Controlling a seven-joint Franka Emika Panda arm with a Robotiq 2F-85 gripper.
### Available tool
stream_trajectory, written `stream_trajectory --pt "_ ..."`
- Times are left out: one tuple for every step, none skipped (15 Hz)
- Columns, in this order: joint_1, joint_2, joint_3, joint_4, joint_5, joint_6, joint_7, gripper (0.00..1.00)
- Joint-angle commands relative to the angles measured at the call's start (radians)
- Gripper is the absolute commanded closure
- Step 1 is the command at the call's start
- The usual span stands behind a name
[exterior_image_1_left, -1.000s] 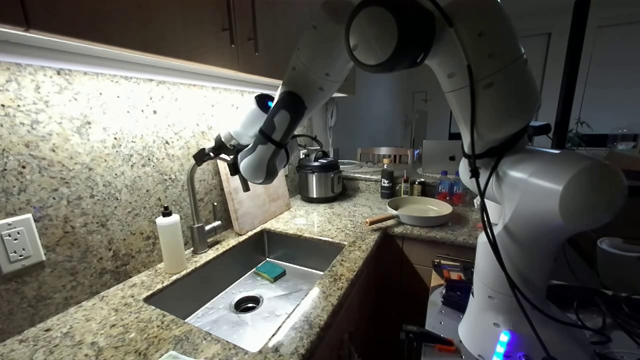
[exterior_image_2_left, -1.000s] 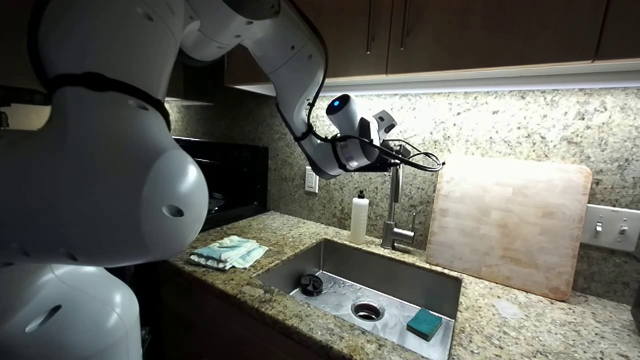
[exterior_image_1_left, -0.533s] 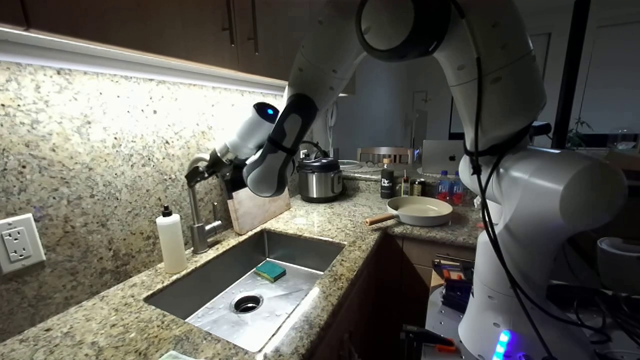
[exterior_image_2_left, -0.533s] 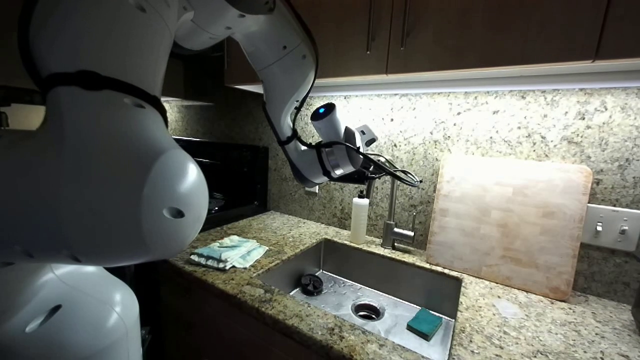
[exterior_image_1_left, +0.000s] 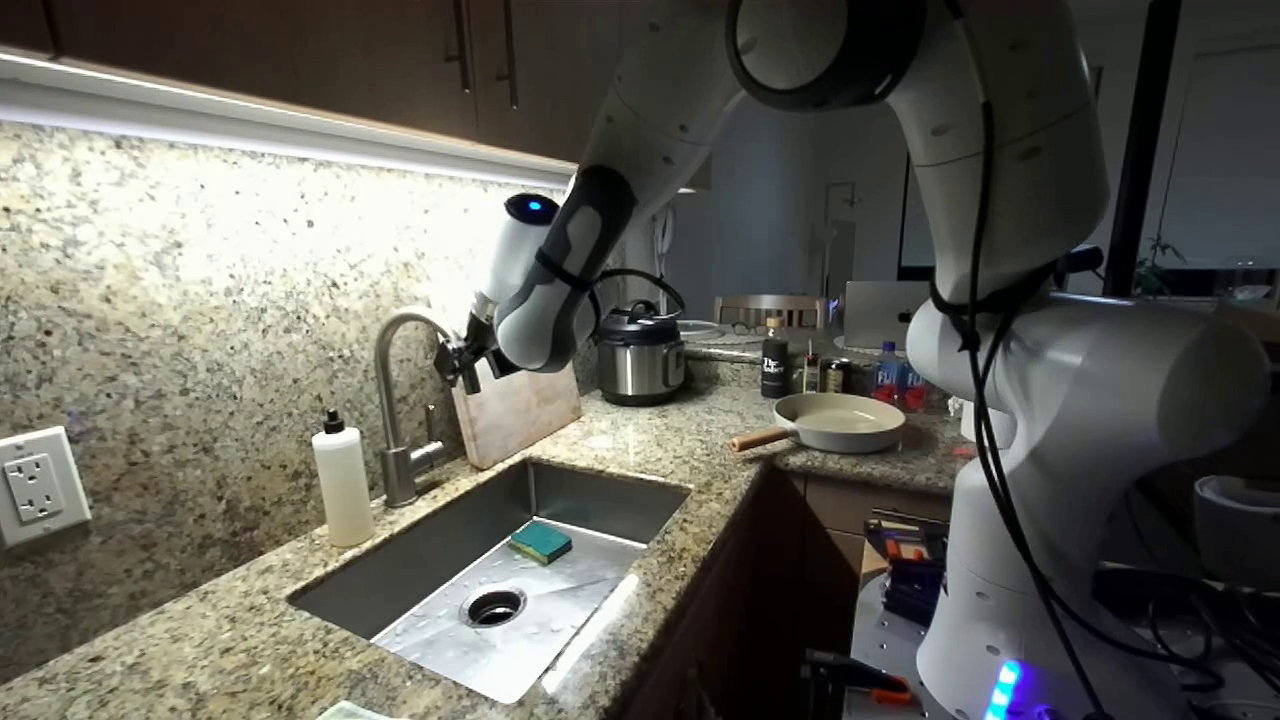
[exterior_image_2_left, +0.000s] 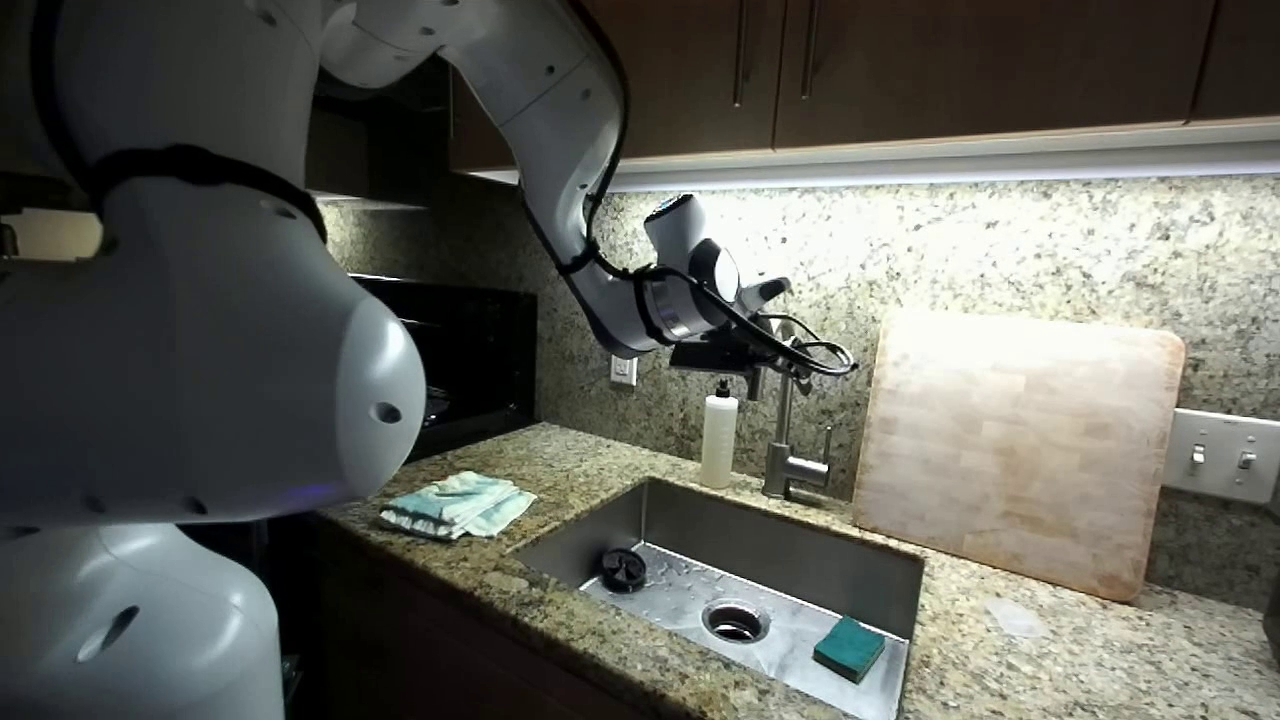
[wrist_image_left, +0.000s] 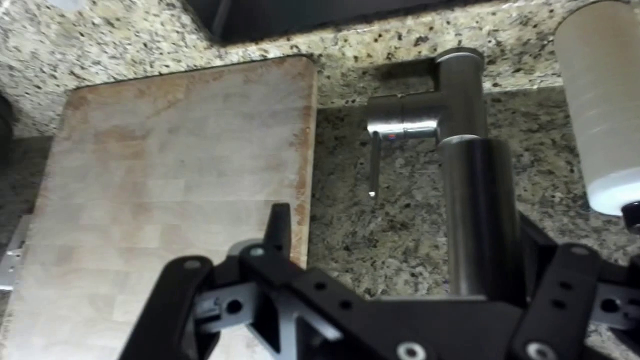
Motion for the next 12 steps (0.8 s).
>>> stream_trajectory --pt "0.191 0.004 -0.177 -0.043 0.151 -0.081 -0.066 0.00" --pt "0.227 0.009 -0.202 -0.054 0.183 -0.089 -0.073 0.00" --pt "0.264 0.012 -0.230 -0.064 0.209 -0.096 -0.078 0.00" --pt "0.299 0.020 -0.254 -0.076 0.232 -0.096 -0.085 0.00" --pt "0.337 0.023 -0.284 -0.088 0.248 -0.097 -0.088 0.00" --pt "0.368 0.029 -0.308 -0.105 0.260 -0.094 -0.090 0.00" --pt "0.396 0.037 -0.329 -0.120 0.272 -0.094 -0.092 0.00" --pt "0.423 0.054 -0.345 -0.137 0.279 -0.098 -0.097 0.00" --pt "0.453 0.068 -0.364 -0.155 0.281 -0.107 -0.105 0.00" --pt "0.486 0.086 -0.385 -0.173 0.278 -0.124 -0.113 0.00" --pt "0.517 0.097 -0.406 -0.189 0.275 -0.138 -0.120 0.00" --pt "0.560 0.108 -0.441 -0.205 0.271 -0.166 -0.124 0.00"
